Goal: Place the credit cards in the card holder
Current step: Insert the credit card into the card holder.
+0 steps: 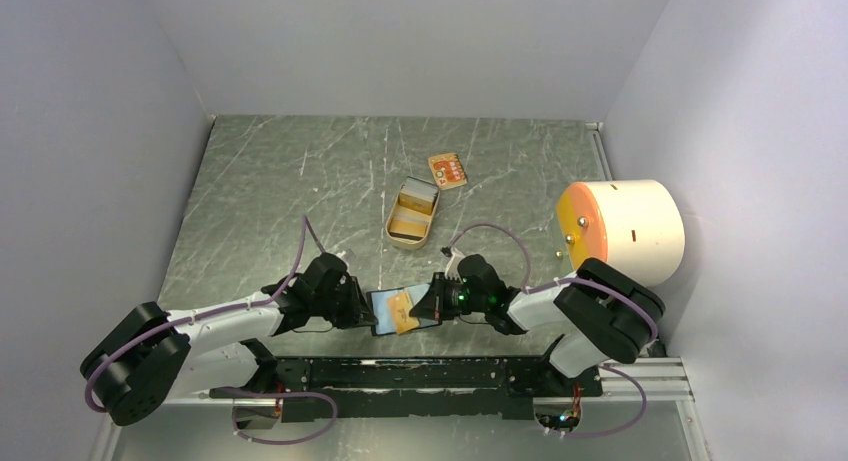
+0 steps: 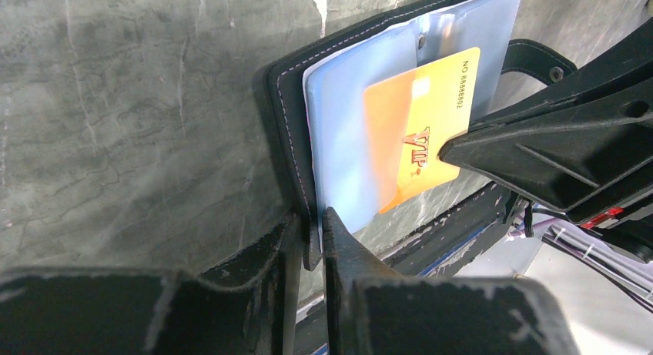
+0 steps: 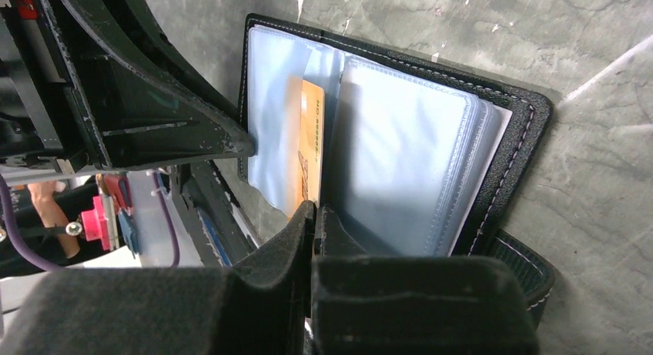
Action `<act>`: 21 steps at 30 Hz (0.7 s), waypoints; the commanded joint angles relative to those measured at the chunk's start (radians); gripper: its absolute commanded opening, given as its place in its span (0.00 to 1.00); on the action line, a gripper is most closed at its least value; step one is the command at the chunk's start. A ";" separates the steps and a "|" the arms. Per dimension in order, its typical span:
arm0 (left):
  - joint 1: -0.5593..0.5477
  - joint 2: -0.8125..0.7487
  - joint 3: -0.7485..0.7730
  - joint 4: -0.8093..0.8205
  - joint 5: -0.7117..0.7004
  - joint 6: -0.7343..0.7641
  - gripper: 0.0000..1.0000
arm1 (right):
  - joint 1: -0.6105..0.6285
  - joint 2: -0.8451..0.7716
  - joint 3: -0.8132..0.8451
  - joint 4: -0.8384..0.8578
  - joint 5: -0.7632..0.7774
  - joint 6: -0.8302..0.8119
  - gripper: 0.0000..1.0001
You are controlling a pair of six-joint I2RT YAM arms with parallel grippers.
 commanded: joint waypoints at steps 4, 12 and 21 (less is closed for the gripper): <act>0.001 0.008 0.019 0.041 0.033 -0.007 0.21 | -0.006 0.029 -0.003 0.020 0.052 0.039 0.00; 0.000 0.002 0.009 0.070 0.051 -0.015 0.21 | -0.007 0.045 0.001 0.047 0.055 0.071 0.00; -0.005 0.000 0.006 0.085 0.052 -0.020 0.21 | -0.004 0.078 0.007 0.108 0.057 0.126 0.00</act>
